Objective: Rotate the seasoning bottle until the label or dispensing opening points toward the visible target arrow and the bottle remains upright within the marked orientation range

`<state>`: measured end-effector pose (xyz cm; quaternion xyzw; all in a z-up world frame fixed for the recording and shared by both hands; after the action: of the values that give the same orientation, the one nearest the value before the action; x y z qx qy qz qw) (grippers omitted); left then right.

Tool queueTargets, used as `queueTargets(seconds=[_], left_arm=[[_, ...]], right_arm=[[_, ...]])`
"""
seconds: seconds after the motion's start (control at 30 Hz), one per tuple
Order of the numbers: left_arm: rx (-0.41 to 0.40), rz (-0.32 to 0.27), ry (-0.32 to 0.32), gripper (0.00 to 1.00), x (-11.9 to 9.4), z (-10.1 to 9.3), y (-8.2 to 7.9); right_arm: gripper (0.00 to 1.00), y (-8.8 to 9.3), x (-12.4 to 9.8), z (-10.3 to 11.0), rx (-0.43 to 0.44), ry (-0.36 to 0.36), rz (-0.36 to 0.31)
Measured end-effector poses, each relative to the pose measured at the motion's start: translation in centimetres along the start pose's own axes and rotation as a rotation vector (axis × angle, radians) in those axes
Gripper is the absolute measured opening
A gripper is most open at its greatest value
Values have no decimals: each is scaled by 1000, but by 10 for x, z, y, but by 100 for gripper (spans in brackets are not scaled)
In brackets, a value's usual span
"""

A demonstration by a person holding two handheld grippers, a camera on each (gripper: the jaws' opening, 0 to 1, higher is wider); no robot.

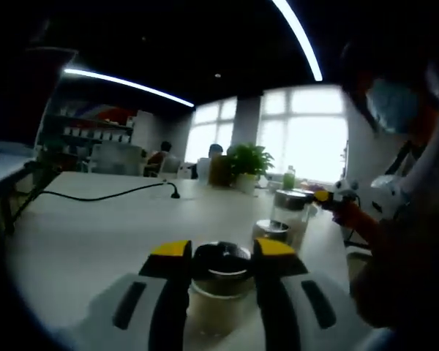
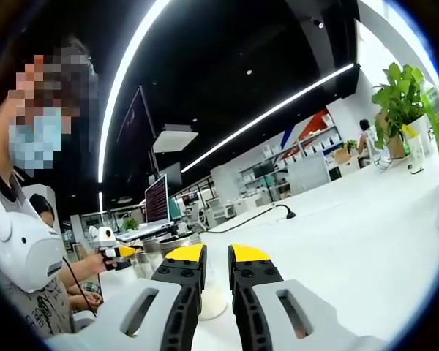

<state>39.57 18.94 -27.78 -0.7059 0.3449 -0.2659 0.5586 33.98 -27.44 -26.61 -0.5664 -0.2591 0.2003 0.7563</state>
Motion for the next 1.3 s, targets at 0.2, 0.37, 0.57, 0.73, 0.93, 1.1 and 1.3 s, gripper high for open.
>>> queueTargets(seconds=[0.2, 0.37, 0.57, 0.73, 0.93, 1.1, 1.3], left_arm=[[8, 13, 28, 35, -1, 3, -2], [-2, 17, 63, 35, -2, 6, -2], [5, 62, 99, 35, 3, 5, -5], [24, 93, 118, 35, 5, 6, -7], [-1, 115, 137, 36, 7, 9, -7], [21, 130, 127, 36, 5, 5, -4], [41, 125, 86, 38, 3, -4, -3]], right_arm=[[10, 0, 2, 0, -7, -11, 7], [10, 0, 5, 0, -10, -19, 10], [10, -1, 5, -3, -16, -16, 11], [10, 1, 5, -4, -19, -5, 14], [10, 1, 4, -6, -17, -2, 13], [10, 3, 3, -7, -13, 6, 8], [10, 3, 0, -7, -17, 15, 9]])
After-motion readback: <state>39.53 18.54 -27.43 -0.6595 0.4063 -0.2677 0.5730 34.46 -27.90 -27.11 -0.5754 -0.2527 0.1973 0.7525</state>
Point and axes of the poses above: the point that each gripper's makers call its tool centre point, and the gripper's own axes: x roughly forward along the fingers, z roughly to its left, y roughly out of its underside, the point moved 9 cm from there along -x, roughly backward along the fingers, and after that the axes turned 5 degrees about -x, right-handed, at the moved point
